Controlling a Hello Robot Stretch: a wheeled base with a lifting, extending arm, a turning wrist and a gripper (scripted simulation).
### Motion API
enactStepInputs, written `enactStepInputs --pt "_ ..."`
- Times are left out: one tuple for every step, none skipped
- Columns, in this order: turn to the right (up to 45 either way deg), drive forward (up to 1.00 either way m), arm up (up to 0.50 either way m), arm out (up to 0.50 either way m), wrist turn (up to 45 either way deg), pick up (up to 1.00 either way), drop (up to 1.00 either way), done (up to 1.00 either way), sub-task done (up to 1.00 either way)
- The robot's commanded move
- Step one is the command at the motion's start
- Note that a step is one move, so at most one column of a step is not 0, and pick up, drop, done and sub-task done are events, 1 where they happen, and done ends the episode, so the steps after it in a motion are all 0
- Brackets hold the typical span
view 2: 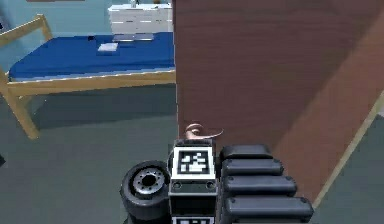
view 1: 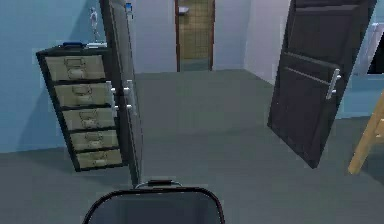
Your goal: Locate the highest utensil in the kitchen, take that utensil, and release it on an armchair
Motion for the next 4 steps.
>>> enactStepInputs --pt "3.0 0.00 0.00 0.00 0.0 0.00 0.00 0.00 0.00" --pt "0.0 1.00 0.00 0.00 0.0 0.00 0.00 0.00 0.00" --pt "9.0 0.00 0.00 0.00 0.0 0.00 0.00 0.00 0.00" --pt "0.0 0.25 0.00 0.00 0.0 0.00 0.00 0.00 0.00"
